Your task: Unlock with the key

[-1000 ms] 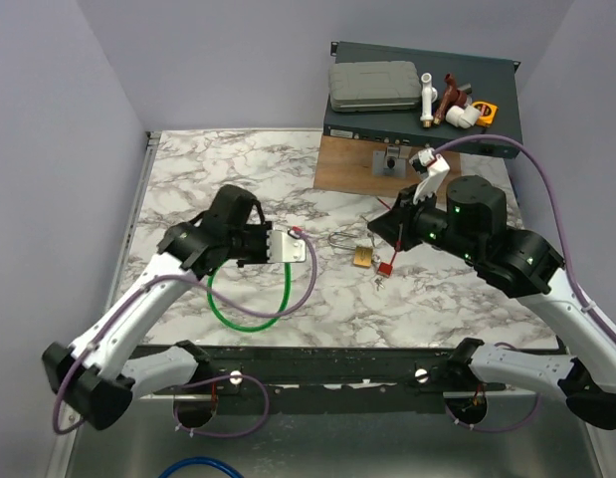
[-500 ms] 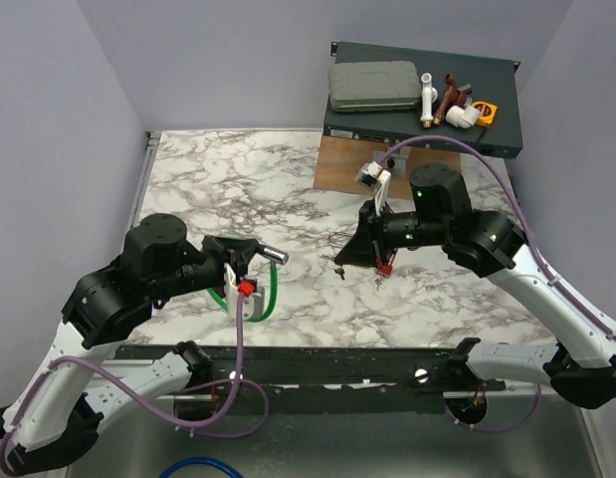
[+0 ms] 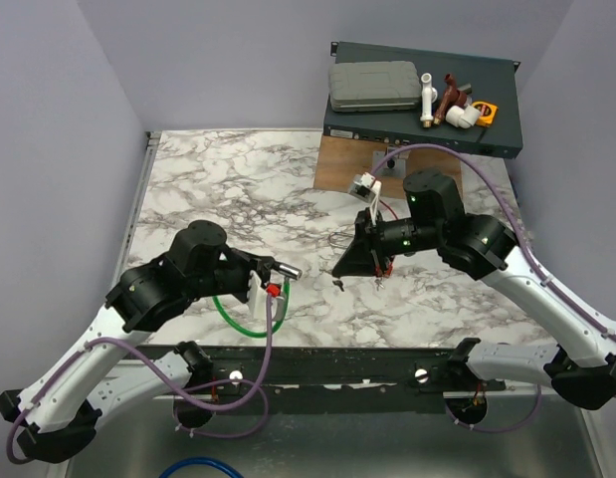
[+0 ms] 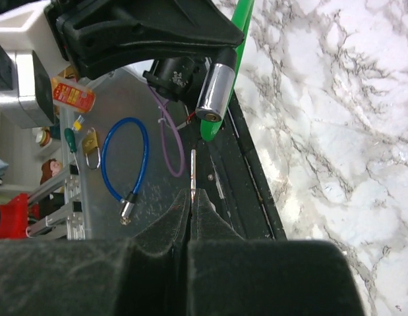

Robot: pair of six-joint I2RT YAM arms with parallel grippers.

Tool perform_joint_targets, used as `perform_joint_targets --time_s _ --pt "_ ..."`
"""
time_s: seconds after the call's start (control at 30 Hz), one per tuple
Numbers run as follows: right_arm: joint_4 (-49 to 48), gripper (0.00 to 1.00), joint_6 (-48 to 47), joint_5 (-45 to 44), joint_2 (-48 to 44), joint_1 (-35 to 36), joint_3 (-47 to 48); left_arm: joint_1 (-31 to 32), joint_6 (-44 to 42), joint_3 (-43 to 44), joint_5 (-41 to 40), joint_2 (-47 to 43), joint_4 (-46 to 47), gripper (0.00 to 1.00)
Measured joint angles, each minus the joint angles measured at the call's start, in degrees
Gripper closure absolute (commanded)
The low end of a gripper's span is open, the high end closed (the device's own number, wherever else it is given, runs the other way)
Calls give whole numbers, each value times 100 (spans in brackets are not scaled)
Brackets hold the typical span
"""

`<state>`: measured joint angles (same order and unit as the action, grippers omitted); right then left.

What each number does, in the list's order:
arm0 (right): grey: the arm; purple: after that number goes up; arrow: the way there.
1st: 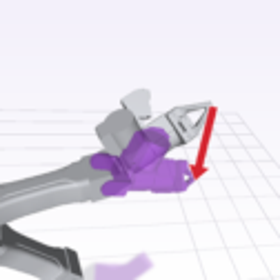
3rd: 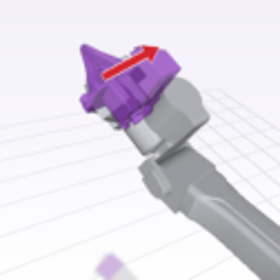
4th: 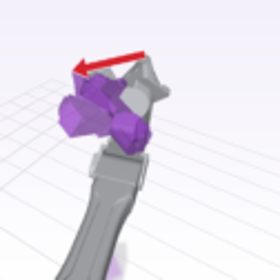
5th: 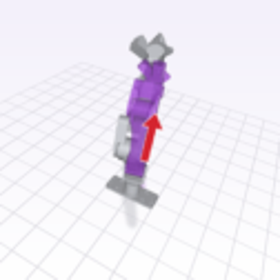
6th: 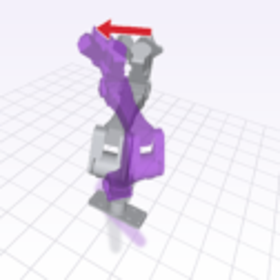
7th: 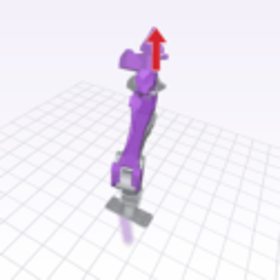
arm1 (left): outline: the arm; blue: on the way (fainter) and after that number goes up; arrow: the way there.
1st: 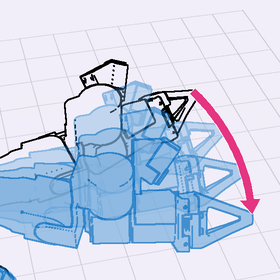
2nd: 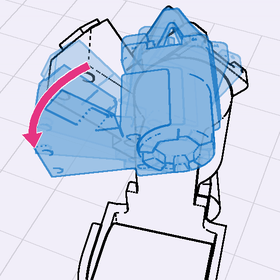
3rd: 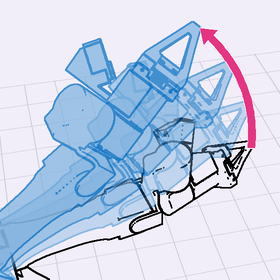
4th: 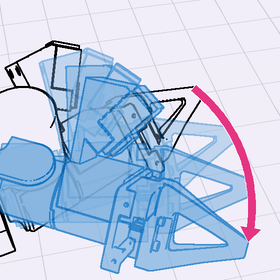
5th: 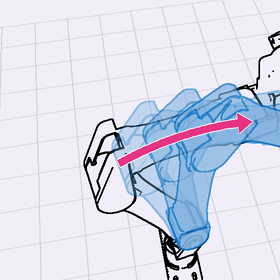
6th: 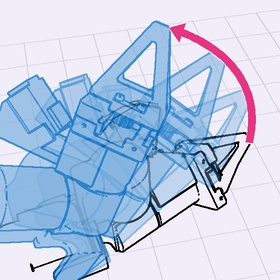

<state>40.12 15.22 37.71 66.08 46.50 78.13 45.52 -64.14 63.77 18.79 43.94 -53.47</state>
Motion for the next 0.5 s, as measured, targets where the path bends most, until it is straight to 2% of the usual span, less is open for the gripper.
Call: perform_joint_targets --time_s 0.5 --pt "-719 99 396 354 208 33 -566 0 295 -103 -9 166 654 100"
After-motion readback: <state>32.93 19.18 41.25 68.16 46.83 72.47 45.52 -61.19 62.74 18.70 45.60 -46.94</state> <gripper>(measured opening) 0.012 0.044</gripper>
